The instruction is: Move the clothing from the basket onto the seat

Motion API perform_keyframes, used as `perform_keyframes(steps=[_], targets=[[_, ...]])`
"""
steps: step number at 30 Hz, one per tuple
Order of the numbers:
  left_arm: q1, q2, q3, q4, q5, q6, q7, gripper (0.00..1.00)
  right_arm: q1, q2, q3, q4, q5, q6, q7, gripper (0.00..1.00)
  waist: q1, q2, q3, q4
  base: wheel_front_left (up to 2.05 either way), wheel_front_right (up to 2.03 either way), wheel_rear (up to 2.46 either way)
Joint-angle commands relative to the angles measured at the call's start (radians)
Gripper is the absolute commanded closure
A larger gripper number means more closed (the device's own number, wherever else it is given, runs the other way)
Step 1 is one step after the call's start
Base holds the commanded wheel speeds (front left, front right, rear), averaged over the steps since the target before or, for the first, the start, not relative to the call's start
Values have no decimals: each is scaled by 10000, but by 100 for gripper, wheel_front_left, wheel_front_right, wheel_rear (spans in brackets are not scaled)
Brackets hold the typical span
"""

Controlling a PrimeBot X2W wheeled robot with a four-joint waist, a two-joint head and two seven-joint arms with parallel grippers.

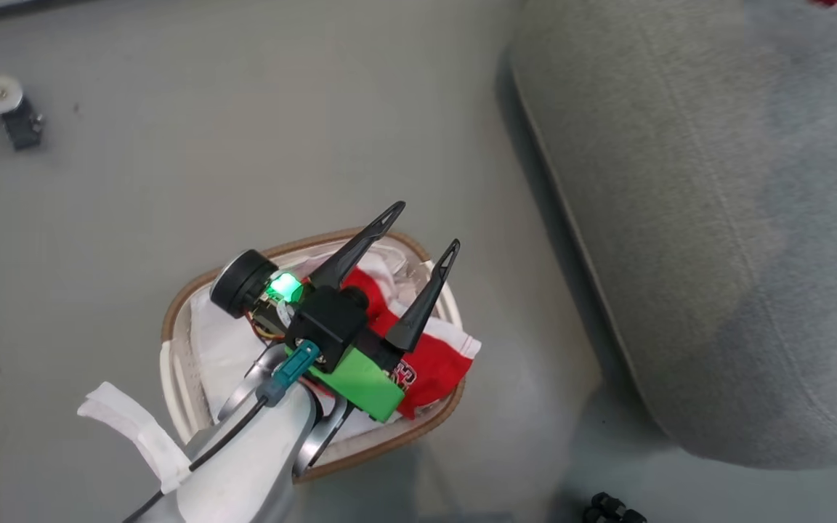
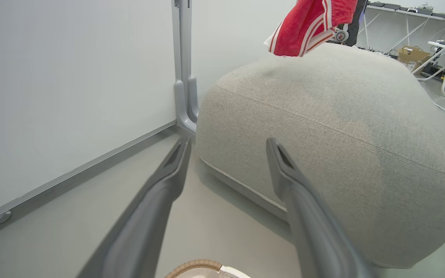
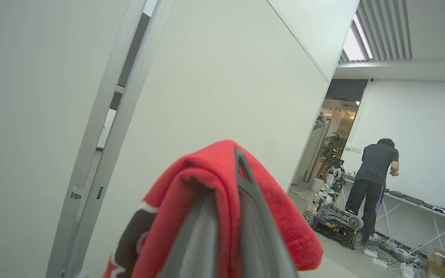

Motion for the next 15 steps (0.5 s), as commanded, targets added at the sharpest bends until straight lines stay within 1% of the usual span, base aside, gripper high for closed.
perform_keyframes(steps=[1, 4, 7, 15], targets=[[-241, 57, -18, -51, 55, -31, 5, 0, -158, -252, -153, 175, -121, -8, -49, 100, -2, -1, 942, 972, 0, 0, 0], [-349, 72, -37, -152, 100, -31, 6, 0, -224, -675, -419, 652, -269, -8, -49, 100, -2, -1, 1261, 1249, 0, 0, 0], [-430, 98, 1, -221, 148, -31, 6, 0, -166, -843, -630, 1203, -399, -7, -49, 100, -2, -1, 1543, 1399, 0, 0, 0], [-320, 192, -6, -173, 278, -31, 5, 0, 585, -304, -835, 2794, -574, -8, -49, 100, -2, -1, 1908, 1461, 0, 0, 0]])
